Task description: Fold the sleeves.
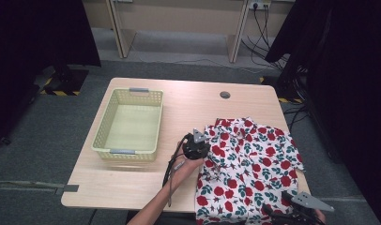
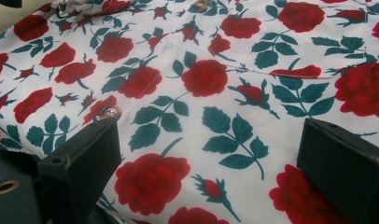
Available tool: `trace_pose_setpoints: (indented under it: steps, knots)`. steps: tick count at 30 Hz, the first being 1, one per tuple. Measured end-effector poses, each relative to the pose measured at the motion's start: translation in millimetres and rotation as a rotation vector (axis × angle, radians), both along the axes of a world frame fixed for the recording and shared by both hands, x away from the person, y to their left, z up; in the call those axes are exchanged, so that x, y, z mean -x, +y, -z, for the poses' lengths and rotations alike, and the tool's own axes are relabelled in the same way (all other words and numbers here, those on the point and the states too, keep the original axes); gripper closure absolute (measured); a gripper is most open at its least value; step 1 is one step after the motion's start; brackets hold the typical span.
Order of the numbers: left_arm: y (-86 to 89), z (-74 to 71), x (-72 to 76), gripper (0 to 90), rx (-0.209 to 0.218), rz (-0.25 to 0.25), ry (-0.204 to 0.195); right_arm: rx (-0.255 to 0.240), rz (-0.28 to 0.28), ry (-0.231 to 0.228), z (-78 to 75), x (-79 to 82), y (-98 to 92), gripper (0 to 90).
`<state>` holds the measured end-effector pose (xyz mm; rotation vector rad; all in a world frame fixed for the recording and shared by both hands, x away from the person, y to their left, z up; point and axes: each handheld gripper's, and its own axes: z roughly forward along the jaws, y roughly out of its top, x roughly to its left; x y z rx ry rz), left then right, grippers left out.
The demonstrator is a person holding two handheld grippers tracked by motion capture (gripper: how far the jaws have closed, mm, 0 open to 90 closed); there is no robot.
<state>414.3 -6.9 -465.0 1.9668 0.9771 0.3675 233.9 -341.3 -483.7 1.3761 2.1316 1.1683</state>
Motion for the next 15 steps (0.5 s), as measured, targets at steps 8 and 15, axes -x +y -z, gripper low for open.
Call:
trace_pose_setpoints:
  steps: [8, 15]
  knots:
    - [-14.9, -20.5, 9.9, 86.2, 0.035, 0.058, -0.044, 0.0, -0.002, -0.002, 0.0, 0.1, -0.1, 6.4]
    - [-29.6, -32.7, 16.3, 74.3, 0.04, 0.098, -0.056, -0.002, 0.0, -0.001, -0.4, 0.5, -0.1, 6.4]
